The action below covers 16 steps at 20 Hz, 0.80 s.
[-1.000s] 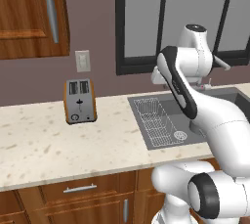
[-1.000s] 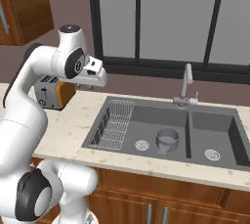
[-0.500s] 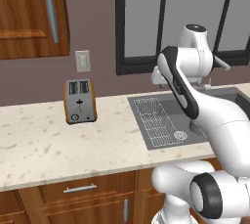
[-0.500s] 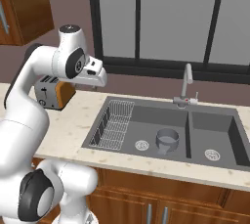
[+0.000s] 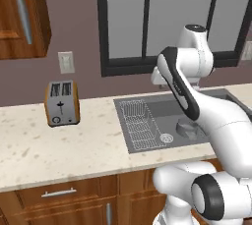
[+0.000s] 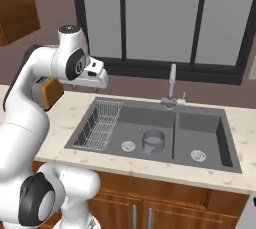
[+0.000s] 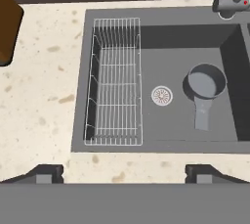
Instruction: Move any existing items from the left basin to the right basin for drying. Then move the mug from the counter to the left basin of the sink for washing.
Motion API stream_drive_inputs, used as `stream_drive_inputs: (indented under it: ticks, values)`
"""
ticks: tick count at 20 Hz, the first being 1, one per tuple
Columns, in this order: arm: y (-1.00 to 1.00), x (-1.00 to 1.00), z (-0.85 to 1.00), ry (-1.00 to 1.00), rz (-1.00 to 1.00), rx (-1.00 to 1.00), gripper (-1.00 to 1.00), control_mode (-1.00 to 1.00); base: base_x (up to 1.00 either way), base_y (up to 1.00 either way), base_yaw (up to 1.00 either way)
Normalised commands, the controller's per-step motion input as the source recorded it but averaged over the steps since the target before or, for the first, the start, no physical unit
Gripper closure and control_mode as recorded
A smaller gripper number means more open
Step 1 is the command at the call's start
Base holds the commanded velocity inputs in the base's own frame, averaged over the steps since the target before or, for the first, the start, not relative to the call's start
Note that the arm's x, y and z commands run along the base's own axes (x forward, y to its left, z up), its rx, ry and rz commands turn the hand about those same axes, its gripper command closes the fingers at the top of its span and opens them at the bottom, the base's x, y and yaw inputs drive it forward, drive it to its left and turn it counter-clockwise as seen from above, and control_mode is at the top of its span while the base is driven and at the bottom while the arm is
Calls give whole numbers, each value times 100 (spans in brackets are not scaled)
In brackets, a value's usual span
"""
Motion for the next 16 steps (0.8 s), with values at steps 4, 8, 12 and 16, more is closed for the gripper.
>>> stream_drive_inputs:
  ticks: [4, 8, 12, 16]
  values:
    - [0, 0, 0, 0, 0, 0, -100, 100, -10, -92, 0]
    - [0, 0, 0, 0, 0, 0, -100, 100, -12, -84, 0]
    - [0, 0, 0, 0, 0, 0, -100, 100, -14, -81, 0]
    - [0, 0, 0, 0, 0, 0, -100, 100, -6, -78, 0]
